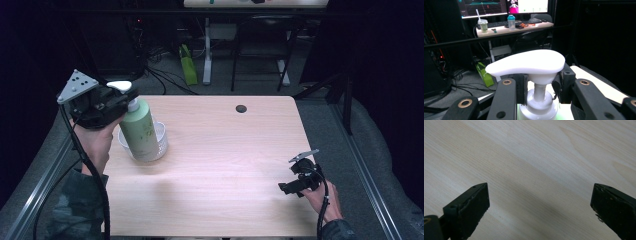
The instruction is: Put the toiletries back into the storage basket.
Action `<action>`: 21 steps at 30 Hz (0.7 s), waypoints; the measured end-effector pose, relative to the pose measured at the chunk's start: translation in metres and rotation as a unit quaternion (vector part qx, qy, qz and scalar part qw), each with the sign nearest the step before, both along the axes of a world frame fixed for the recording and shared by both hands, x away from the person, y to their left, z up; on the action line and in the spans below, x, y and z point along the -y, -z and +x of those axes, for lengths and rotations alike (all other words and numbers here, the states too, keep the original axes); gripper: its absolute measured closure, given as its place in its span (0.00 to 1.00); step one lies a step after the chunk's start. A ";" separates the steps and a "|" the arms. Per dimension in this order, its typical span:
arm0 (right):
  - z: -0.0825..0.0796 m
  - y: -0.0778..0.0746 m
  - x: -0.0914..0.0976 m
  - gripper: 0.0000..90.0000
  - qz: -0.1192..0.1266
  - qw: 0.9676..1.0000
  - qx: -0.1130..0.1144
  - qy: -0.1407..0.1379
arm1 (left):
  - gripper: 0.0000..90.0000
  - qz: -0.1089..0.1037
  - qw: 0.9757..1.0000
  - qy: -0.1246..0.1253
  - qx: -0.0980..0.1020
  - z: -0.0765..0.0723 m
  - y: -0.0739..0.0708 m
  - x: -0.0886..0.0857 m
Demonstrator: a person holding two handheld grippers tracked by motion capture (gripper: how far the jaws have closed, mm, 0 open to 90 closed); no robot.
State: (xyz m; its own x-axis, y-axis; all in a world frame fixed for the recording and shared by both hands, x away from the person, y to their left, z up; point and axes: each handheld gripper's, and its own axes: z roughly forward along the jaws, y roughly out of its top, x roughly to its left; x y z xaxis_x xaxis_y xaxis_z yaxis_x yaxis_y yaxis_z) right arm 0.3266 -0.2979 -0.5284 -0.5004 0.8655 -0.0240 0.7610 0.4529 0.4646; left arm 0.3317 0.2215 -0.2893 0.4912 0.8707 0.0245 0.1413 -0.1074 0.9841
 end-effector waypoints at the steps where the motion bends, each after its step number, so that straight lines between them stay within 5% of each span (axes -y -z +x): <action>1: 0.000 0.000 0.000 0.02 0.000 1.000 0.000 0.000 | 0.75 0.000 1.000 -0.001 0.002 0.000 -0.001 0.000; 21: 0.000 0.002 0.002 0.00 -0.002 1.000 -0.005 -0.001 | 0.75 0.005 1.000 -0.017 0.019 0.019 -0.022 0.002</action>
State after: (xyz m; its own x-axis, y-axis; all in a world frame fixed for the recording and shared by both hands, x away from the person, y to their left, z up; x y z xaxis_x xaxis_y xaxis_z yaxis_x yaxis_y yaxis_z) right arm 0.3266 -0.2997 -0.5300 -0.5024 0.8643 -0.0227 0.7648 0.4565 0.4546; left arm 0.3511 0.2196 -0.2668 0.4594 0.8867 0.0518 0.1082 -0.1137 0.9876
